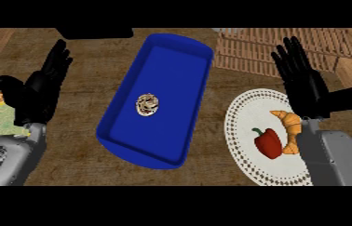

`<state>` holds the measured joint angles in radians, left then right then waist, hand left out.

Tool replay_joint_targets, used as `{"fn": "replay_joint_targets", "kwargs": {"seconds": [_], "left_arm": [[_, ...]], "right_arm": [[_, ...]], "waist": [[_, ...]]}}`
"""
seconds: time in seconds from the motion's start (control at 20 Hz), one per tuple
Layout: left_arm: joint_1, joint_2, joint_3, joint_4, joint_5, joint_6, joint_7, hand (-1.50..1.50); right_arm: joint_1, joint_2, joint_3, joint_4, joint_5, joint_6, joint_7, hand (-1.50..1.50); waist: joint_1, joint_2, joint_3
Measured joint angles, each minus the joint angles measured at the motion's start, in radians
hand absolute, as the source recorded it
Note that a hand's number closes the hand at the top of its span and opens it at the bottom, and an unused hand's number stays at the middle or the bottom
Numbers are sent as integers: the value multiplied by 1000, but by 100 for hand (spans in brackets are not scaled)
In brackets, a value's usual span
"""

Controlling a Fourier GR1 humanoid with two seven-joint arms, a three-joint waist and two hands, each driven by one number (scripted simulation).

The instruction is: Pick the bell pepper from the placemat and place it in the tiered shelf

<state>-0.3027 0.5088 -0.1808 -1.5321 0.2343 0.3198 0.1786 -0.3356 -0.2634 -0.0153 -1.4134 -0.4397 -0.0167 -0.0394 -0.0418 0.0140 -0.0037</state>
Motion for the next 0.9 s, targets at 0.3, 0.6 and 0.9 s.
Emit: {"fn": "replay_joint_targets", "kwargs": {"seconds": [0.3,0.6,0.9], "left_arm": [[122,-56,3,83,58,-13,34,0],[212,-106,-7,135,128,-64,67,0],[233,-128,9,195,141,-124,26,0]], "right_arm": [[94,-235,-99,-34,67,124,-92,150],[226,-425,-155,165,235,156,-165,-150],[285,-506,-164,297,281,345,-393,-150]], "waist": [[8,-10,2],[25,-4,2],[36,-13,6]]}}
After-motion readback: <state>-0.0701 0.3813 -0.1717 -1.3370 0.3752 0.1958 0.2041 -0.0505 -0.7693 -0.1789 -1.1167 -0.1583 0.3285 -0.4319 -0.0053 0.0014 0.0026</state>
